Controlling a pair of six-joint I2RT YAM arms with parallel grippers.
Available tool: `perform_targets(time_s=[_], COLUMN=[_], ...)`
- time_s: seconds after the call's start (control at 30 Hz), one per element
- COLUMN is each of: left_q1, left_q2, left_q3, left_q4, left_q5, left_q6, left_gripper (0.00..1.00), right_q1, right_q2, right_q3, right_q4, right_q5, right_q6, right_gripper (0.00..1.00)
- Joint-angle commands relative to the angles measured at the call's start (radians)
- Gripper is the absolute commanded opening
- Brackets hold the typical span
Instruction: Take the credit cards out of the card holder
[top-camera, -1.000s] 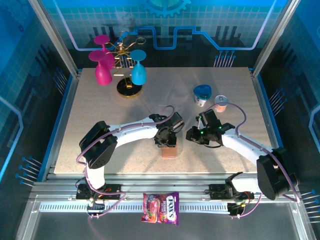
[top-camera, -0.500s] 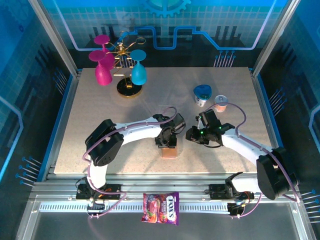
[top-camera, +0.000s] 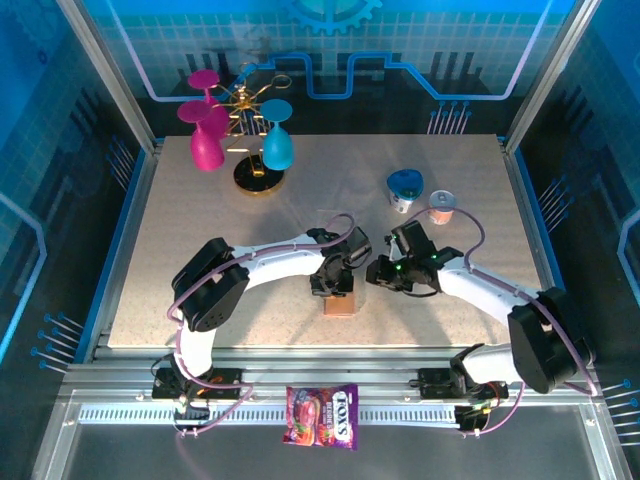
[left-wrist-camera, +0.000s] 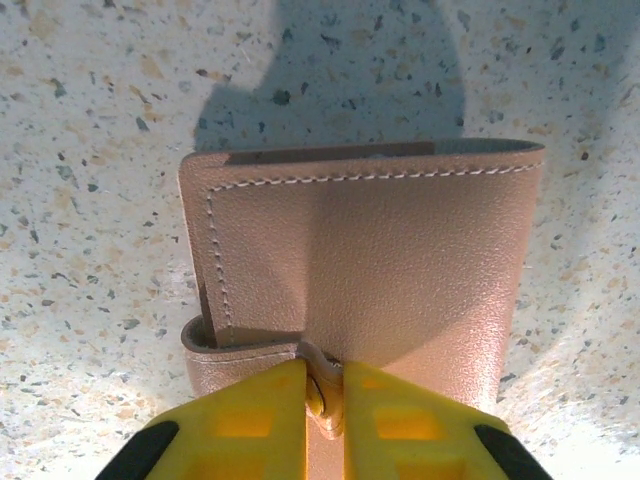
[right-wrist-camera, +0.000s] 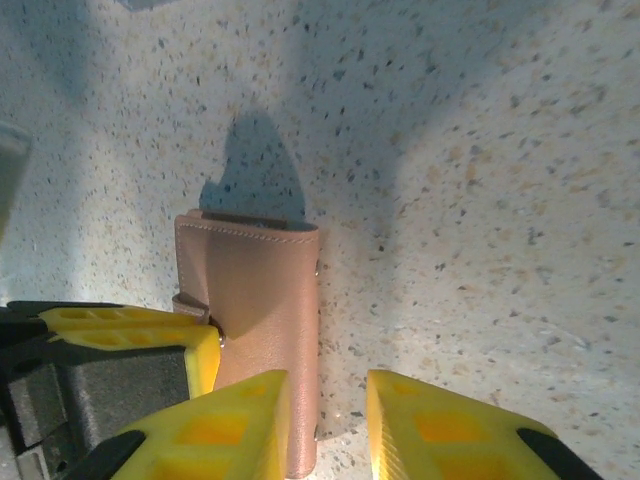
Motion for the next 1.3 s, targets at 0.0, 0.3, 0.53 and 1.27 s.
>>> perform_targets(time_s=[0.0,0.3,0.53,1.27], left_q1=[0.007,0.034,0.048,0.053], left_q2=[-0.015,-0.099,-0.169,-0.342], left_q3=[-0.041,-0.120,-0.149,-0.099], left_q4=[0.044,0.151,0.152,0.133], left_q5=[0.036,0.092,0.075,0.092], left_q6=[-0.002,-0.016,-0.017,0.028], left_gripper=[0.08,0.04,0.04,0.01], right_q1=[0.035,0.066,0.082,0.082], right_q2=[0.037,0.111,0.180,0.097], right_q3=[-0.013,-0.061,-0.054,0.008], right_q4=[0.038,0.257,0.336,0.066], right_q5=[-0.039,-0.173,-0.218,-0.008], right_q6=[0.025,0.124,0.164,0.066], right_gripper=[0.29,0.18,0.15,0.23])
